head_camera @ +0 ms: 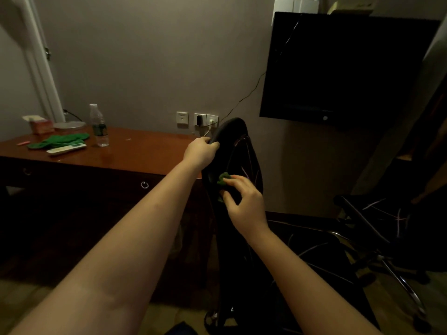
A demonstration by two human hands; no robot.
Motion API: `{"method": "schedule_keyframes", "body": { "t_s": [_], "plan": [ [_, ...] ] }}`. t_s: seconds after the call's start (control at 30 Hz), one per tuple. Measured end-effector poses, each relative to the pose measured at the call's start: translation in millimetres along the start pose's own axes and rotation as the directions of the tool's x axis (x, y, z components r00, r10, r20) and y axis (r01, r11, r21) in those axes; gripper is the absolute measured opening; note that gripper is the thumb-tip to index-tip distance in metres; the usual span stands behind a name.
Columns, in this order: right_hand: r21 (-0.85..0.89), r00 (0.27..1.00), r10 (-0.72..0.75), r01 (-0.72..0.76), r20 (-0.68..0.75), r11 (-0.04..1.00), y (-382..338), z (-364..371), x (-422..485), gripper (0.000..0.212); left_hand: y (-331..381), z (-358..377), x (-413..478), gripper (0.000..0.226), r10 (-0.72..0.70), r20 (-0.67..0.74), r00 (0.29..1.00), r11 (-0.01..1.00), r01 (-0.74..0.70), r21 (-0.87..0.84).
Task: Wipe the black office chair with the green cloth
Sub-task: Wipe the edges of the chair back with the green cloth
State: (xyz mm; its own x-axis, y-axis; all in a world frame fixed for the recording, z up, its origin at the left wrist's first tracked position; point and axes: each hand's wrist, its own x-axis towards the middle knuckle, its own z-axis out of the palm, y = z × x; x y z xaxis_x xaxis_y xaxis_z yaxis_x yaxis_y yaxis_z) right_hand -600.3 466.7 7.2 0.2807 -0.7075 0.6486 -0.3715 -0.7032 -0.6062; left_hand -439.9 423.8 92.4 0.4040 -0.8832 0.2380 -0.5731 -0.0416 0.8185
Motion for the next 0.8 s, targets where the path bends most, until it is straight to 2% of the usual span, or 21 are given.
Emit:
{"method": "schedule_keyframes", "body": {
  "t_s": [0.07, 0.3, 0.53, 0.63, 0.7, 0.8],
  "plan": [
    [0.032, 1.000, 0.018, -0.019, 0.010, 0.999, 2.4, 6.9, -1.5, 0.025, -2.1, -0.3, 2.6, 0.036, 0.000, 0.002, 1.000, 1.000, 0.000, -0.014],
    [-0.030, 1.000, 0.014, -0.014, -0.017, 0.999, 8.3, 19.4, -7.7, 0.013, -6.4, -1.5, 8.6, 0.040, -0.003, 0.013, 1.000, 1.000, 0.004, -0.019],
    [0.058, 0.992, 0.103, -0.099, -0.079, 0.993, 15.8, 28.0, -22.0, 0.014, -8.5, -0.4, 7.9, 0.037, -0.004, -0.018, 1.000, 0.999, 0.003, -0.037],
    [0.041, 0.987, 0.152, -0.150, -0.051, 0.988, 26.0, 27.1, -32.0, 0.017, -8.4, -1.4, 2.1, 0.035, -0.035, -0.004, 0.999, 0.996, 0.034, -0.088],
    [0.002, 0.984, 0.179, -0.179, -0.012, 0.984, 34.7, 25.2, -37.5, 0.018, -11.0, -0.9, -7.1, 0.030, -0.025, 0.054, 0.998, 0.992, 0.031, -0.125],
    [-0.027, 0.981, 0.191, -0.190, 0.025, 0.981, 41.8, 24.3, -40.3, 0.018, -19.6, -1.2, -23.2, 0.035, -0.014, 0.096, 0.995, 0.992, 0.026, -0.125]
  ]
}}
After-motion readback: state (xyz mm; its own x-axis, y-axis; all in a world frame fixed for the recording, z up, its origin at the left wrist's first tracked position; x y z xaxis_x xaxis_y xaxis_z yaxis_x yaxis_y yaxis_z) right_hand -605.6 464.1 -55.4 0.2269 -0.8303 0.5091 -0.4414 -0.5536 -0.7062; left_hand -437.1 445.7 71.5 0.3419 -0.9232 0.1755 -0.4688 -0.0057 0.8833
